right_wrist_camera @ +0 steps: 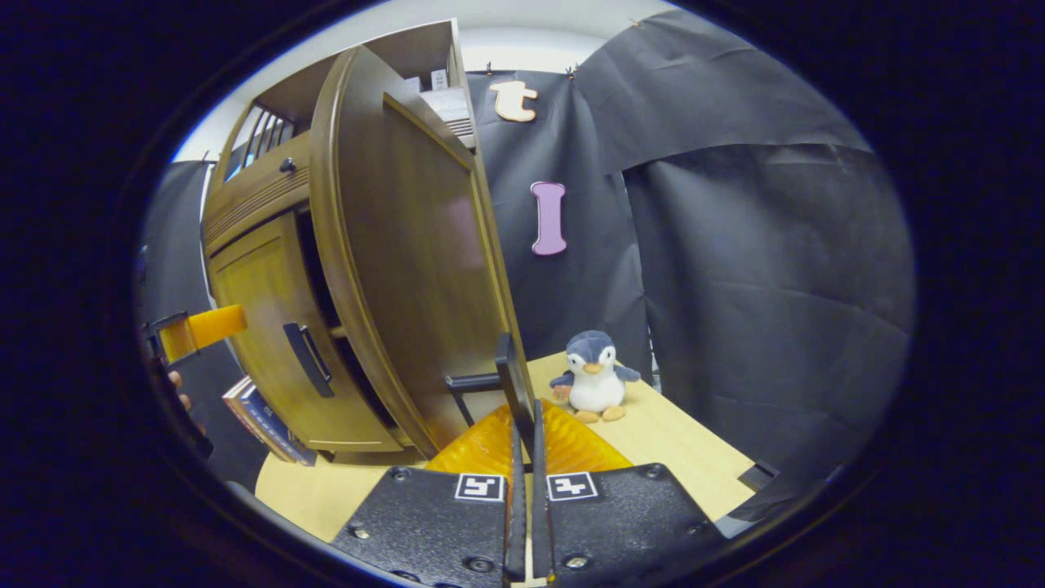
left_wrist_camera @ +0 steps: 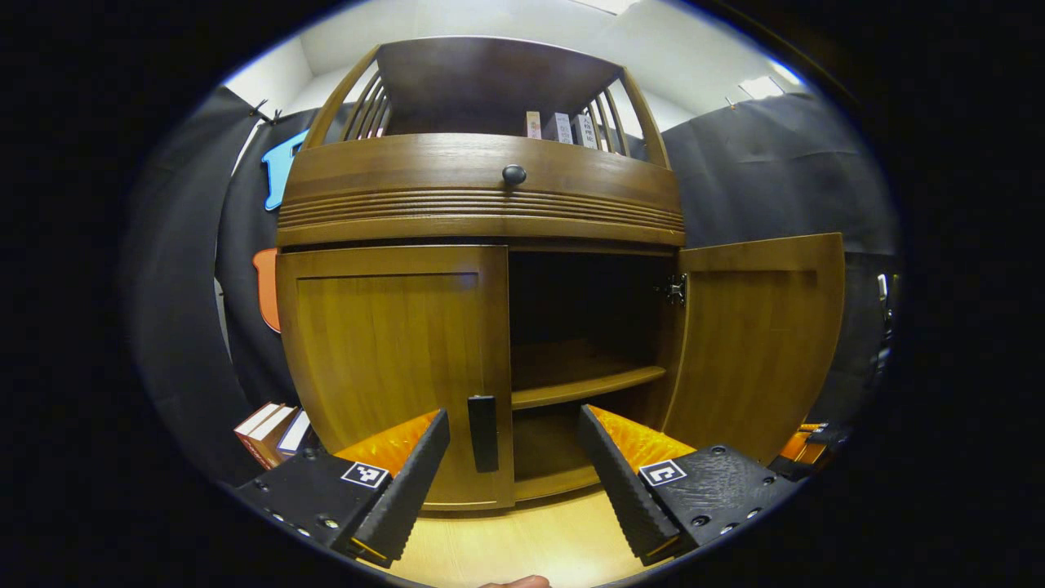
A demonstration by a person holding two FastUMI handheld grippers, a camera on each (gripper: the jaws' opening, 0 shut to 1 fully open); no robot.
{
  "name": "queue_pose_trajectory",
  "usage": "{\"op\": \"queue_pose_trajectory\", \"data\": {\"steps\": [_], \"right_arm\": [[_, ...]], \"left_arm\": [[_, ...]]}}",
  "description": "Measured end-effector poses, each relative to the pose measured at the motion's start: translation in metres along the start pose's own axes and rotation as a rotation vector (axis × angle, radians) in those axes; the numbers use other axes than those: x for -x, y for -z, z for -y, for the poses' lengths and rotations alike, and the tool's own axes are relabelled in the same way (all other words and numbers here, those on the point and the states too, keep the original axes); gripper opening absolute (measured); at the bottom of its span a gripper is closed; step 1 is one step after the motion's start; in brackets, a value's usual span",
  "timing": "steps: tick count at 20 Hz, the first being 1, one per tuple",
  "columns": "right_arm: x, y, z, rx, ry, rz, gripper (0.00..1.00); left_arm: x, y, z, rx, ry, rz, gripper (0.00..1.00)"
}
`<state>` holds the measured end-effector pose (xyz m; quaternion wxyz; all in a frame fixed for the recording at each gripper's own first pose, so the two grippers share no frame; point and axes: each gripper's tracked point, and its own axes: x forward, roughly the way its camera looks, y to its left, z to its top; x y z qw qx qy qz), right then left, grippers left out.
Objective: Open the right door of the double-door shoe cabinet with the right hand, and open the left door with the left hand.
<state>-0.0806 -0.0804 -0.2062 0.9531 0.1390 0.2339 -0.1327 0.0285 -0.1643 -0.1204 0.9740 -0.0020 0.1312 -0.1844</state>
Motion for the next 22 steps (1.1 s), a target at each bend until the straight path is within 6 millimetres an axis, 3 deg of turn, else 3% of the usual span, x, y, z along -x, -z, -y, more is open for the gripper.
{"op": "queue_pose_trajectory", "data": {"steps": [4, 6, 12, 13, 15, 22], "right_arm": [[-0.001, -0.003, 0.011, -0.004, -0.025, -0.014, 0.06], [-0.002, -0.004, 0.015, 0.003, -0.046, -0.015, 0.06], [0.0, -0.008, 0.027, 0.032, -0.069, -0.019, 0.05], [0.0, -0.008, 0.028, 0.03, -0.068, -0.019, 0.05], [0.004, -0.009, 0.033, 0.034, -0.061, -0.012, 0.05], [0.022, -0.026, 0.071, 0.04, 0.052, 0.035, 0.04]], "left_arm": [[-0.007, 0.008, -0.001, 0.005, -0.003, -0.021, 1.0], [-0.011, 0.011, -0.002, 0.005, -0.004, -0.03, 0.95], [-0.046, 0.024, -0.008, 0.04, -0.016, -0.076, 0.96], [-0.051, 0.03, -0.009, 0.034, -0.018, -0.085, 1.0], [-0.059, 0.041, -0.015, 0.033, -0.027, -0.103, 0.96], [-0.086, 0.065, -0.028, 0.017, -0.031, -0.137, 0.96]]}}
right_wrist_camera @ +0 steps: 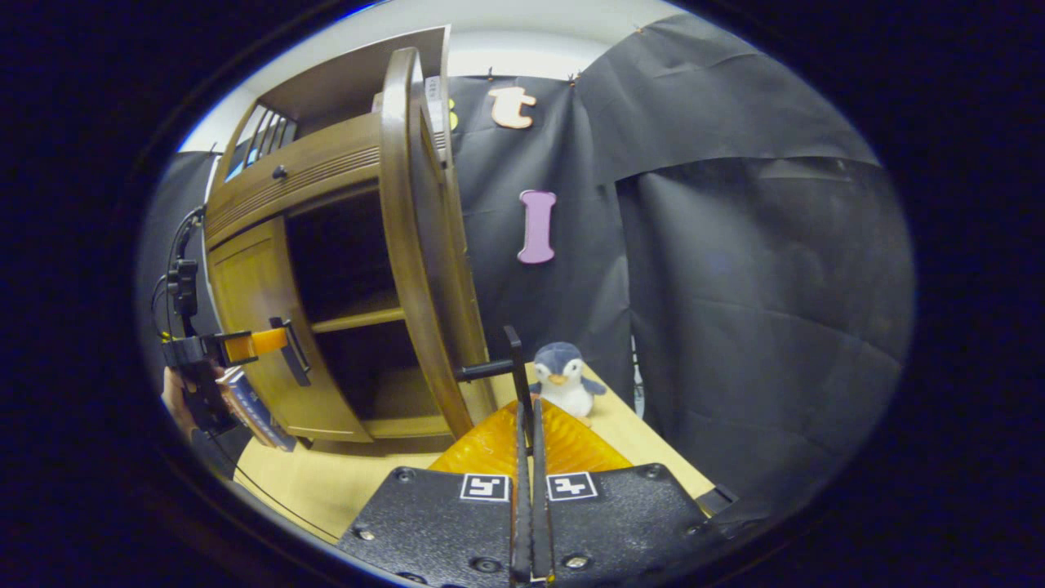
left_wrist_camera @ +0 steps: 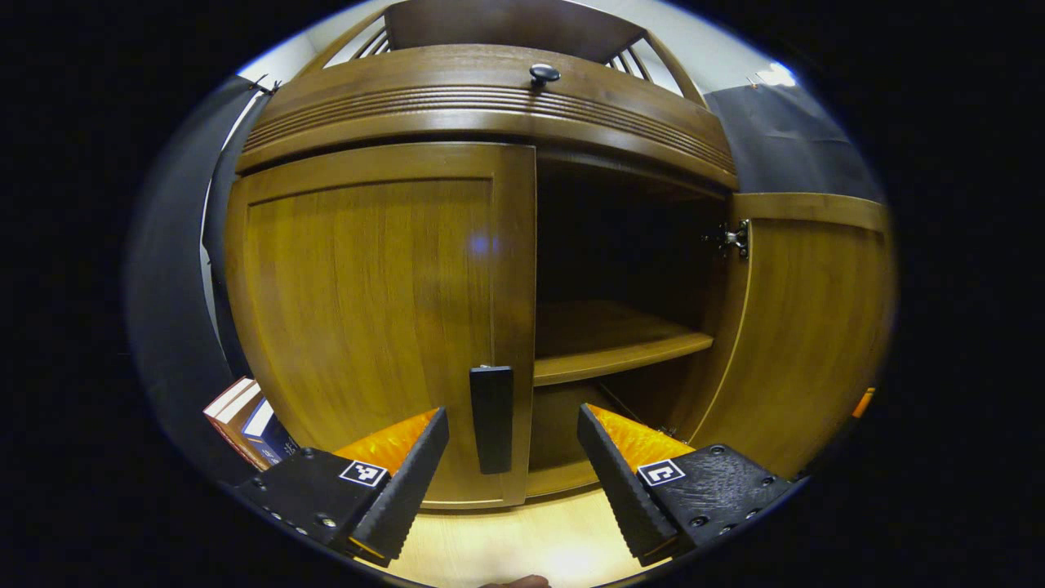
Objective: Open the right door of the double-door shoe cabinet with the right hand, and open the left door with the left hand.
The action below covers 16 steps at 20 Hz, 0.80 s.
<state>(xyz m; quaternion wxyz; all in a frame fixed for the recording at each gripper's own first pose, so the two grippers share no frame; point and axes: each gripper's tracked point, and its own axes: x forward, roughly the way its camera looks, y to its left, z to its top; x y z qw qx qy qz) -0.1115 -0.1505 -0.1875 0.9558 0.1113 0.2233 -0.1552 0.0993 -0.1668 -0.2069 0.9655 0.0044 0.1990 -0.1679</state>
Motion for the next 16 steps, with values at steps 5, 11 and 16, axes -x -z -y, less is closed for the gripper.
{"op": "queue_pose_trajectory", "data": {"steps": [5, 11, 16], "right_arm": [[0.018, -0.013, 0.013, -0.05, 0.036, 0.042, 0.04], [0.034, -0.021, 0.004, -0.049, 0.039, 0.07, 0.04], [0.052, -0.049, -0.01, 0.063, 0.027, 0.144, 0.02]], "left_arm": [[-0.02, 0.013, -0.011, 0.012, -0.033, -0.031, 0.96], [-0.042, 0.025, -0.022, -0.026, -0.08, -0.042, 0.83], [-0.055, 0.028, -0.023, -0.008, -0.054, -0.044, 0.63]]}}
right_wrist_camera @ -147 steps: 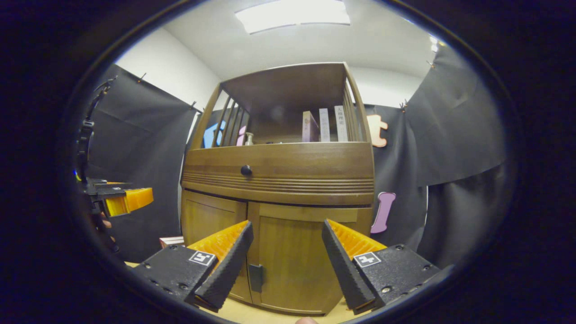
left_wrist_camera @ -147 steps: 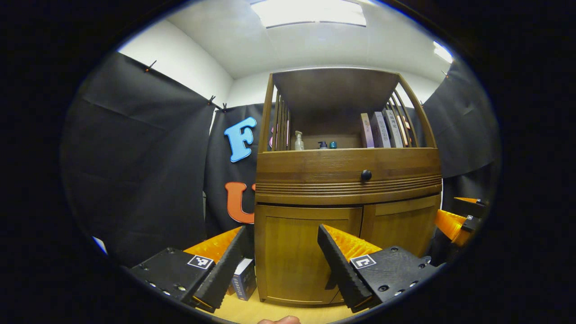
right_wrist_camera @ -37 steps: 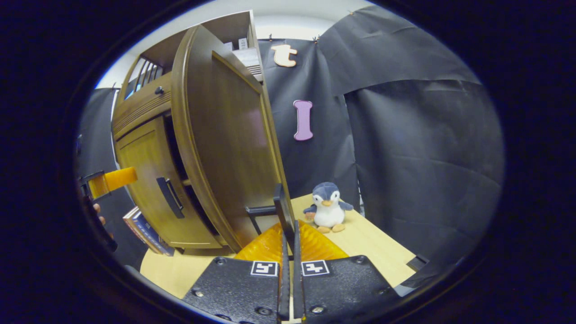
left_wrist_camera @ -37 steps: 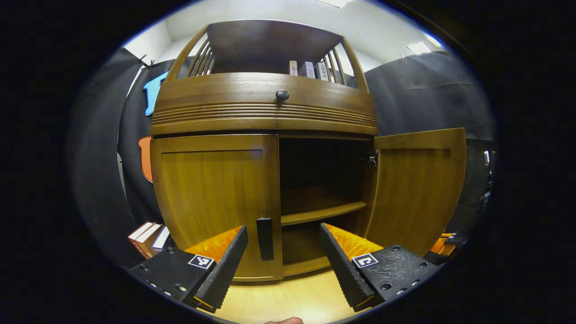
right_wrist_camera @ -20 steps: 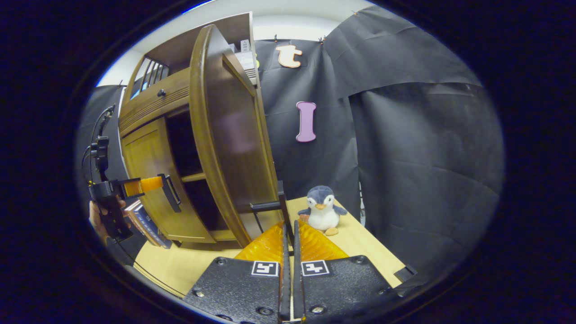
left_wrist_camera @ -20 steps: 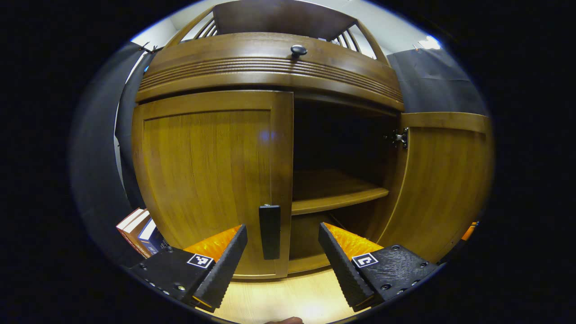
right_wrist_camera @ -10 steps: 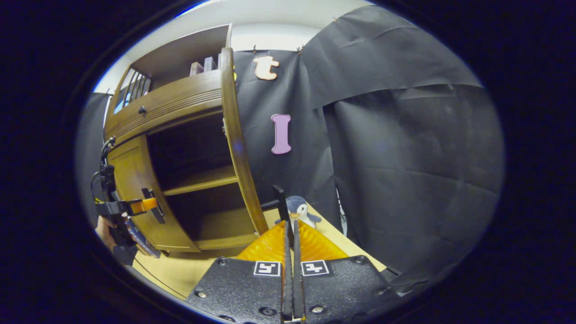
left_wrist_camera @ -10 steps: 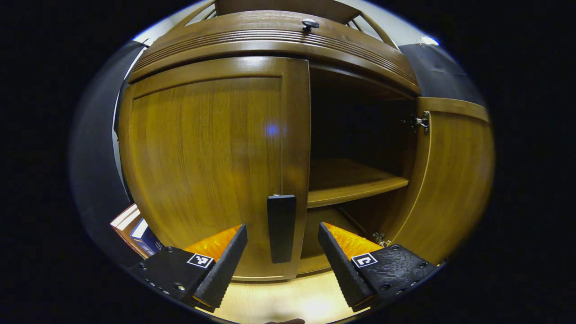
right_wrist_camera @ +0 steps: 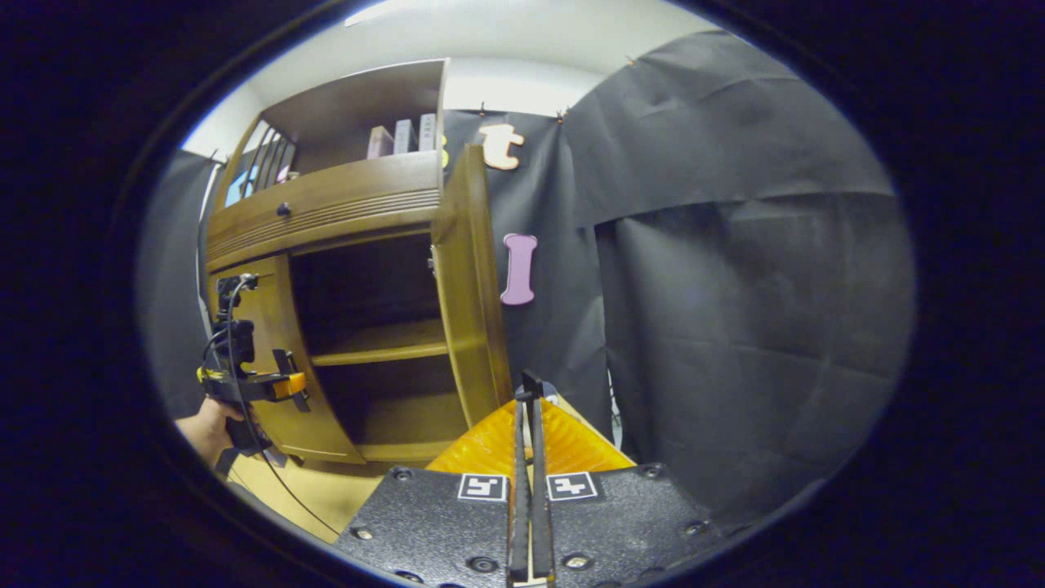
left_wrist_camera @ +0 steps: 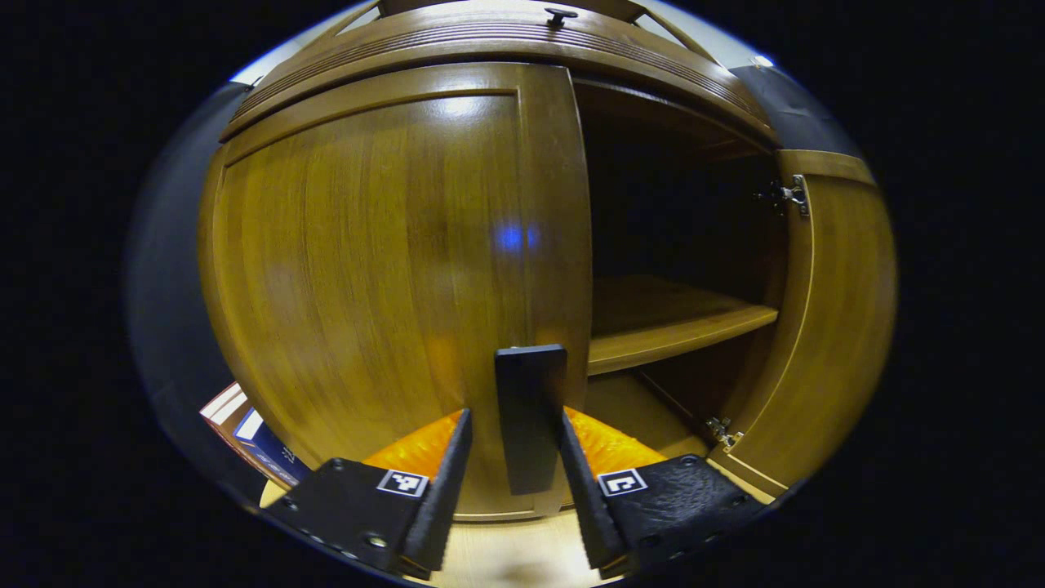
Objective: Open the right door of the double-door shoe cabinet with the right hand, and open the left door with the left hand.
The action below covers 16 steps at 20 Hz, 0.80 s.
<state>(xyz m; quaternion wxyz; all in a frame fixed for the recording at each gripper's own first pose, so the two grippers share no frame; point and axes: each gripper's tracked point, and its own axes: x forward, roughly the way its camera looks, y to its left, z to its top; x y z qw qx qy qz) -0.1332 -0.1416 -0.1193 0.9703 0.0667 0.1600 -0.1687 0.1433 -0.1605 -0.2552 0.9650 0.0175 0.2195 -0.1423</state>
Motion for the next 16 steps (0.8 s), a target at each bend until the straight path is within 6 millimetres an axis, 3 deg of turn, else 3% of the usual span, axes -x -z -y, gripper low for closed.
{"op": "queue_pose_trajectory", "data": {"steps": [2, 4, 5, 7, 10, 11, 13, 14, 15, 16], "right_arm": [[0.005, -0.01, -0.011, 0.036, -0.034, 0.019, 0.07], [0.005, -0.014, -0.028, 0.06, -0.073, 0.023, 0.1], [0.004, -0.015, -0.037, 0.07, -0.093, 0.023, 0.12], [0.002, -0.016, -0.052, 0.082, -0.131, 0.016, 0.13], [-0.004, -0.017, -0.07, 0.048, -0.163, 0.015, 0.18], [-0.006, -0.018, -0.075, 0.025, -0.173, 0.018, 0.19], [-0.011, -0.013, -0.079, 0.004, -0.166, 0.011, 0.23], [-0.013, -0.011, -0.078, 0.006, -0.157, 0.01, 0.23], [-0.014, -0.008, -0.078, 0.01, -0.152, 0.008, 0.26], [-0.016, -0.007, -0.079, 0.014, -0.151, 0.005, 0.24]], "left_arm": [[-0.002, -0.001, -0.001, 0.014, 0.009, 0.009, 0.51], [-0.008, -0.001, 0.008, 0.032, 0.044, 0.02, 0.51], [0.002, -0.003, 0.009, 0.034, 0.043, 0.026, 0.45], [-0.002, -0.004, 0.007, 0.024, 0.038, 0.043, 0.32], [0.0, -0.004, 0.007, 0.029, 0.043, 0.061, 0.27], [0.0, -0.005, 0.006, 0.022, 0.042, 0.064, 0.36], [0.005, -0.003, 0.008, 0.012, 0.054, 0.059, 0.2], [0.007, -0.002, 0.007, 0.013, 0.062, 0.06, 0.28], [0.009, -0.002, 0.008, 0.012, 0.066, 0.062, 0.2], [0.012, -0.001, 0.008, 0.006, 0.066, 0.065, 0.2]]}}
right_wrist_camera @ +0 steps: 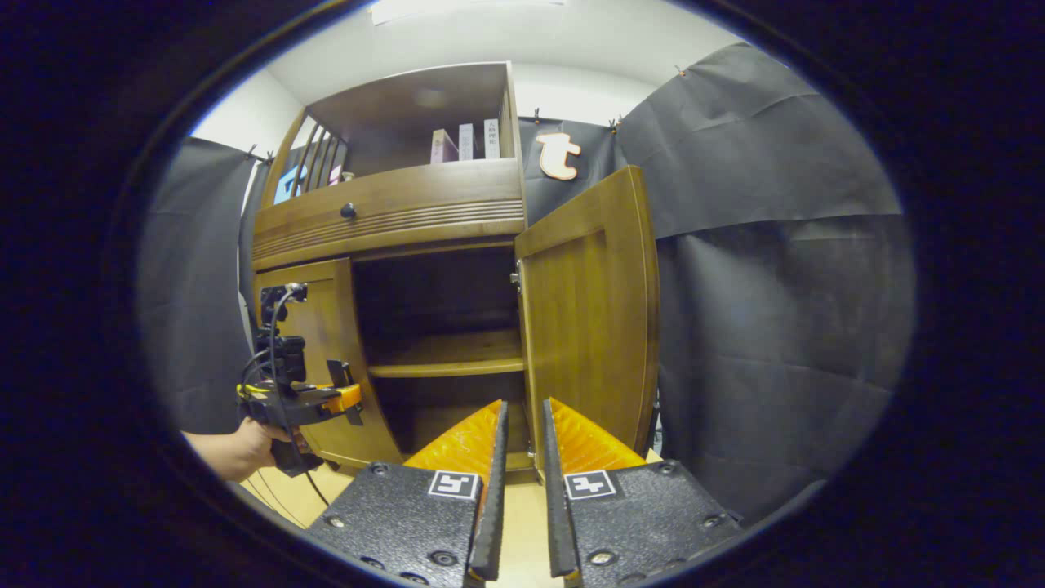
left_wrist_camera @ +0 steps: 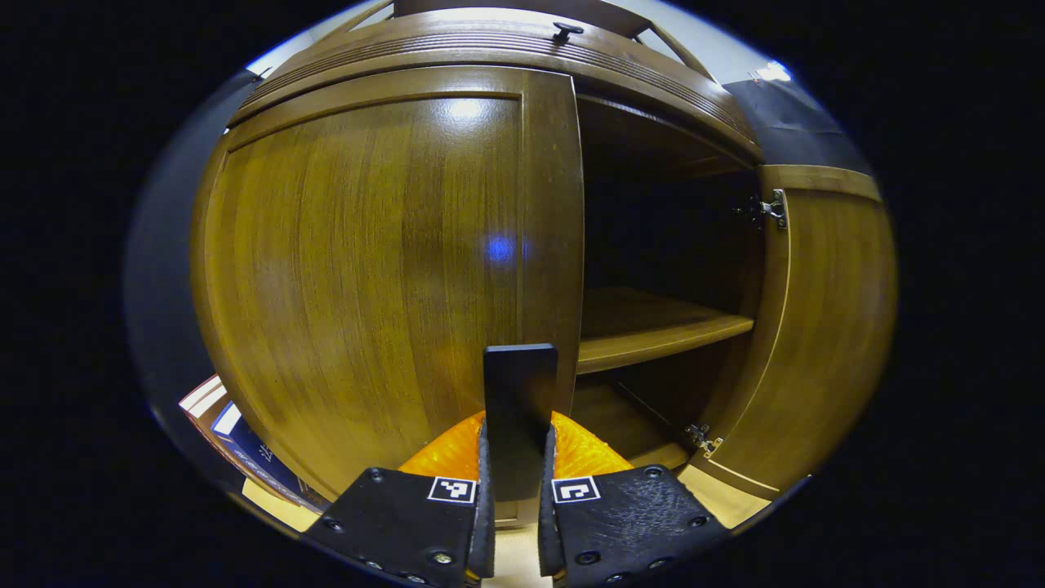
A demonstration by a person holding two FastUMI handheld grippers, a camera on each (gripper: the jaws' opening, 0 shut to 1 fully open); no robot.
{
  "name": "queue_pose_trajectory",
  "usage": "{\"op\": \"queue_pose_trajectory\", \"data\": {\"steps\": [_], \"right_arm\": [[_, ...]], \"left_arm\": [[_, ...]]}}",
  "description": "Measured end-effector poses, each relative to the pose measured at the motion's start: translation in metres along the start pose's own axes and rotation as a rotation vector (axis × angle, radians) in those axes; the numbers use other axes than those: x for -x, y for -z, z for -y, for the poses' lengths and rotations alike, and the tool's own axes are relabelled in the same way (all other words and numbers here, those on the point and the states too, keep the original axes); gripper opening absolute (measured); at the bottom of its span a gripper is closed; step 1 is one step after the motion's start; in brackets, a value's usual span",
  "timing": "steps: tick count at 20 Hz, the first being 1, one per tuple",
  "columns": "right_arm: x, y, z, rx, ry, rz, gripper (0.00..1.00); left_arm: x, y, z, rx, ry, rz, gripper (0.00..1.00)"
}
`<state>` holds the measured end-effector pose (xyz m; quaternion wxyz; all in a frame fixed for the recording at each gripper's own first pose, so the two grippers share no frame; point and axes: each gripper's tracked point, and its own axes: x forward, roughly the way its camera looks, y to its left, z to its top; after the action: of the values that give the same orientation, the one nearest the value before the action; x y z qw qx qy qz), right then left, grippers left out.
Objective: Open the right door of the double-door shoe cabinet with the right hand, and open the left door with the left hand.
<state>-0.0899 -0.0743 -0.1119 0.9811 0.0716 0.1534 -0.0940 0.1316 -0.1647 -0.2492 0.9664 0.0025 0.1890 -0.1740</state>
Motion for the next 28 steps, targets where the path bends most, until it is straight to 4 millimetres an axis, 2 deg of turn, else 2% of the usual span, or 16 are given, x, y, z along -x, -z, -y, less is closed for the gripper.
{"op": "queue_pose_trajectory", "data": {"steps": [2, 3, 4, 6, 10, 16, 24, 25, 28], "right_arm": [[-0.002, 0.003, 0.0, 0.008, -0.001, -0.005, 0.31], [-0.003, 0.004, 0.001, 0.014, 0.0, -0.003, 0.3], [-0.003, 0.004, 0.001, 0.019, 0.002, 0.0, 0.36], [-0.003, 0.006, 0.0, 0.025, 0.007, 0.006, 0.42], [-0.008, 0.014, -0.014, 0.057, -0.021, -0.003, 0.48], [-0.014, 0.024, -0.044, 0.056, -0.099, -0.028, 0.46], [-0.029, 0.031, -0.071, 0.056, -0.163, -0.042, 0.48], [-0.031, 0.035, -0.077, 0.045, -0.175, -0.053, 0.46], [-0.032, 0.046, -0.096, 0.021, -0.221, -0.091, 0.48]], "left_arm": [[0.006, 0.001, 0.001, 0.005, 0.0, 0.002, 0.2], [0.01, 0.002, 0.001, 0.014, 0.0, 0.005, 0.2], [0.014, 0.003, 0.002, 0.021, 0.0, 0.004, 0.2], [0.024, 0.006, 0.001, 0.017, -0.002, 0.008, 0.2], [0.048, 0.01, -0.001, 0.03, -0.017, 0.002, 0.2], [0.074, 0.015, -0.006, 0.029, -0.054, -0.022, 0.2], [0.111, 0.023, -0.019, 0.068, -0.103, -0.033, 0.2], [0.116, 0.024, -0.021, 0.074, -0.108, -0.03, 0.19], [0.131, 0.027, -0.028, 0.094, -0.131, -0.028, 0.2]]}}
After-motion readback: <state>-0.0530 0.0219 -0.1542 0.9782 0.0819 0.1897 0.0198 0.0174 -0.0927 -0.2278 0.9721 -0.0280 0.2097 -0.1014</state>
